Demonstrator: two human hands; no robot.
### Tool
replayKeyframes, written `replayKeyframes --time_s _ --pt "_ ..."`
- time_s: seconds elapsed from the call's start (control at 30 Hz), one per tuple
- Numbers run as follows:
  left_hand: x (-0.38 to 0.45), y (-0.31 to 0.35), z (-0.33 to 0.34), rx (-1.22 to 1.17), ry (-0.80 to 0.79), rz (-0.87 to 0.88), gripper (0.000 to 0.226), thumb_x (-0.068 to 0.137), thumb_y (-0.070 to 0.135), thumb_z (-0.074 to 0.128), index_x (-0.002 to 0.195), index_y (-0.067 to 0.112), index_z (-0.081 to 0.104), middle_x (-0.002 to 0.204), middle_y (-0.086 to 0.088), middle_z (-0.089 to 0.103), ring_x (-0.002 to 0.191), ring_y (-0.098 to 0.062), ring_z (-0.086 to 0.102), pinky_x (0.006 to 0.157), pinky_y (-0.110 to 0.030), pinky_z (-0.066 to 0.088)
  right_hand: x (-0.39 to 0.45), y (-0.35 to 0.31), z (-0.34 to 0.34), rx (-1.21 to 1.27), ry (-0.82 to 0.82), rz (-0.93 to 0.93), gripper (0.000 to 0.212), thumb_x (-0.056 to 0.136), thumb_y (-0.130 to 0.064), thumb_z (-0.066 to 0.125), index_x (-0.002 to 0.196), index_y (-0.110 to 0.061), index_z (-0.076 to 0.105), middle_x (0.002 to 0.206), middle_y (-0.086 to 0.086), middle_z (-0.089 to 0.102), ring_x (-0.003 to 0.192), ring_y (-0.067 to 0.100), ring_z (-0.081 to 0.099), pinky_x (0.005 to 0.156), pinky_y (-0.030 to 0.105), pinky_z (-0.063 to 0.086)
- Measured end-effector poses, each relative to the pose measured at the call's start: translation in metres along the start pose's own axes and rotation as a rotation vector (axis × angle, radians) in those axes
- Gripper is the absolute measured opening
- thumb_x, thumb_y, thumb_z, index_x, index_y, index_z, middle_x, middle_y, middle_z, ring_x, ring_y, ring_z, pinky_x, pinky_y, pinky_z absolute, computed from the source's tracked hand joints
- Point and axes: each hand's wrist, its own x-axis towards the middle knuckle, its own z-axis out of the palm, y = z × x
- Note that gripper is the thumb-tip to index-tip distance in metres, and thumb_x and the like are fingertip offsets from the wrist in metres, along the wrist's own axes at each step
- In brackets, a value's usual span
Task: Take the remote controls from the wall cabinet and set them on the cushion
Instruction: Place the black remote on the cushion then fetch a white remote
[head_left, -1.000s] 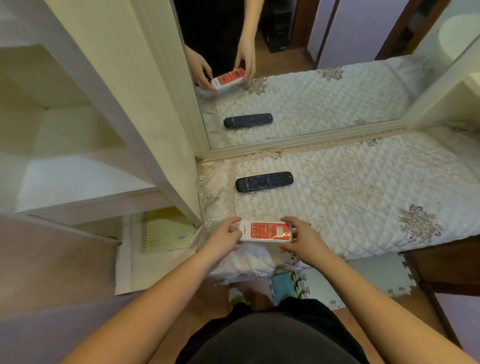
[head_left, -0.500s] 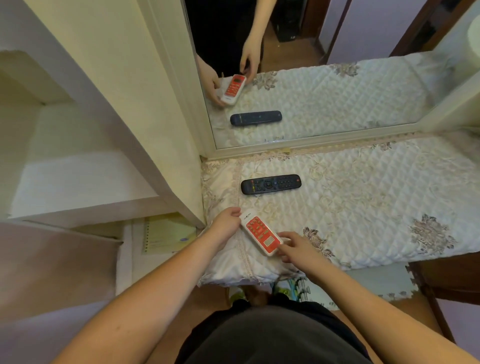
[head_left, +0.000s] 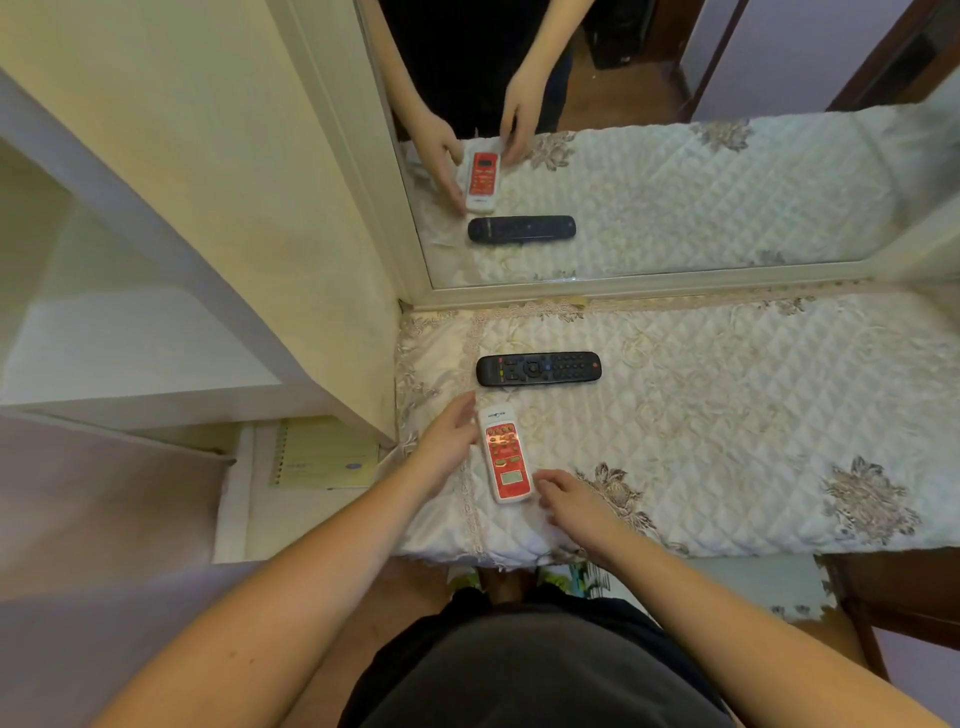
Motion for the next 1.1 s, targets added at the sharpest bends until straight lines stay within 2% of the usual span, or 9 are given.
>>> replayKeyframes --time_s 0.13,0.2,0.3,0.37,0.47,0.63,0.73,0.87,1.1 --pt "-0.013 -0.009 -0.004 -0.122 0.104 -0.015 0.048 0.095 0.002 0.047 0.142 0.011 0.042 0.139 -0.008 0.052 0.121 -0.018 0.051 0.099 -0.029 0.043 0.011 -0.002 -0.007 0.011 0.079 0.006 0.034 0.098 -0.021 0.036 0.123 -0.014 0.057 0.112 0.006 0.064 0.097 0.023 0.062 0.082 0.041 0.051" --pt "-0.020 -0.016 -0.002 -0.138 0.111 -0.036 0.047 0.095 0.002 0.046 0.142 0.010 0.044 0.136 -0.008 0.054 0.115 -0.015 0.053 0.094 -0.027 0.044 0.016 -0.006 -0.007 0.104 0.076 0.013 0.035 0.098 -0.019 0.035 0.126 -0.013 0.055 0.111 0.005 0.064 0.096 0.020 0.062 0.087 0.040 0.051" --pt "-0.028 -0.020 0.006 -0.192 0.070 -0.098 0.047 0.095 -0.001 0.044 0.141 0.009 0.043 0.132 -0.007 0.055 0.112 -0.015 0.054 0.098 -0.034 0.046 0.020 -0.013 -0.005 0.224 0.027 0.016 0.033 0.100 -0.019 0.035 0.126 -0.011 0.054 0.112 0.005 0.064 0.103 0.018 0.062 0.097 0.039 0.049" --pt "-0.033 -0.018 0.012 -0.239 0.030 -0.124 0.043 0.093 -0.002 0.045 0.135 0.009 0.047 0.120 -0.002 0.059 0.104 -0.012 0.057 0.094 -0.035 0.049 0.022 -0.015 -0.002 0.274 -0.018 0.019 0.031 0.100 -0.018 0.035 0.124 -0.010 0.054 0.113 0.007 0.066 0.104 0.017 0.063 0.097 0.037 0.049" --pt "-0.035 -0.013 0.016 -0.326 0.022 -0.142 0.041 0.091 -0.005 0.044 0.127 0.014 0.052 0.110 0.000 0.061 0.091 -0.008 0.058 0.078 -0.026 0.051 0.021 -0.017 0.001 0.330 -0.053 0.011 0.026 0.100 -0.016 0.036 0.117 -0.010 0.054 0.106 0.006 0.067 0.099 0.016 0.064 0.088 0.029 0.051" --pt "-0.036 -0.012 0.015 -0.390 0.022 -0.156 0.047 0.090 -0.007 0.043 0.132 0.013 0.048 0.122 -0.003 0.058 0.100 -0.007 0.058 0.078 -0.026 0.051 0.019 -0.021 0.002 0.382 -0.063 0.000 0.022 0.099 -0.012 0.036 0.112 -0.013 0.054 0.100 0.003 0.067 0.095 0.013 0.065 0.082 0.024 0.051" --pt "-0.034 -0.017 0.012 -0.380 0.021 -0.151 0.051 0.090 -0.006 0.043 0.139 0.009 0.044 0.129 -0.002 0.056 0.106 -0.009 0.057 0.085 -0.028 0.049 0.020 -0.020 0.005 0.366 -0.073 0.002 0.027 0.099 -0.011 0.034 0.112 -0.011 0.058 0.103 0.005 0.068 0.098 0.015 0.065 0.090 0.029 0.051" --pt "-0.037 -0.021 0.010 -0.372 0.009 -0.140 0.051 0.092 -0.005 0.042 0.141 0.009 0.041 0.136 -0.004 0.051 0.115 -0.013 0.053 0.085 -0.027 0.049 0.020 -0.019 0.006 0.320 -0.058 0.003 0.024 0.099 -0.013 0.036 0.106 -0.016 0.059 0.102 0.001 0.067 0.098 0.014 0.063 0.093 0.031 0.049" --pt "-0.044 -0.031 0.004 -0.370 0.007 -0.169 0.046 0.093 -0.003 0.045 0.137 0.011 0.047 0.133 -0.006 0.054 0.119 -0.018 0.052 0.096 -0.037 0.048 0.019 -0.014 0.001 0.296 0.019 0.042 0.029 0.097 -0.018 0.044 0.124 -0.013 0.053 0.102 0.004 0.064 0.095 0.016 0.060 0.088 0.032 0.049"
